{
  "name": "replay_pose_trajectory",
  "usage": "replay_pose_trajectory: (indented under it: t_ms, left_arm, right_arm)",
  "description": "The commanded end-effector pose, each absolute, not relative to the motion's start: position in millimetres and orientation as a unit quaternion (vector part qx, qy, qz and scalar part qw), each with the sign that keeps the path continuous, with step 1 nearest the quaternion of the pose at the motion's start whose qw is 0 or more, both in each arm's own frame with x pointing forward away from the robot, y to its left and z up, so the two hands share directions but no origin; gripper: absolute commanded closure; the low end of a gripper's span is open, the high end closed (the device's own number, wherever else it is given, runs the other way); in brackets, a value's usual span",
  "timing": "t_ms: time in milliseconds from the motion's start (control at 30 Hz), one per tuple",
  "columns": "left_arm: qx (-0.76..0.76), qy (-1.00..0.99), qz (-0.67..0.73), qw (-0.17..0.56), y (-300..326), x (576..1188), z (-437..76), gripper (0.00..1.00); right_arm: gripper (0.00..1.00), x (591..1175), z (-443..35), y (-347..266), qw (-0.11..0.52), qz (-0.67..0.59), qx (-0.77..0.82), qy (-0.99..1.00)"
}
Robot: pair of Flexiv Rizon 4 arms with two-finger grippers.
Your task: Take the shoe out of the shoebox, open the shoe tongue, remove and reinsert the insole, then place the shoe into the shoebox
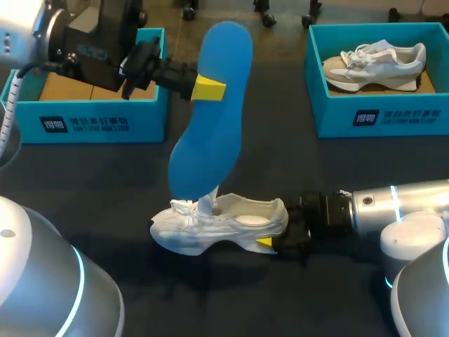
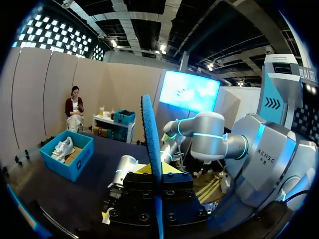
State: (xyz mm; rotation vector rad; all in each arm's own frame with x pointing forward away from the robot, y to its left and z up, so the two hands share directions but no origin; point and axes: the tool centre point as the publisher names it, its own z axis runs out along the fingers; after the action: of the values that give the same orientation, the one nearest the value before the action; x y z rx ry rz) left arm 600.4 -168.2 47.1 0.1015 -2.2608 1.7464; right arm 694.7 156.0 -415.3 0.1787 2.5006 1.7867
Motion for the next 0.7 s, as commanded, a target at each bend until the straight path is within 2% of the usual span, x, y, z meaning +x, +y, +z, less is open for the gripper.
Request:
replay_pose_trajectory:
  t_ms: [33,367,700]
  left_arm:
    - [0.061,-0.761,0.632,0.132,-165,586,47,1.0]
    - [0.067,-0.749,0.648,0.118,-153,570,73,1.0]
    - [0.07,-0.746,0.649,0.13,-141,581,79,1.0]
  right_arm:
    - [1.0,694,-416,158,0.032,0.578,0.058,0.813]
    - [1.0,694,-416,158,0.032,0.578,0.058,0.813]
    - [1.0,694,-416,158,0.032,0.578,0.058,0.813]
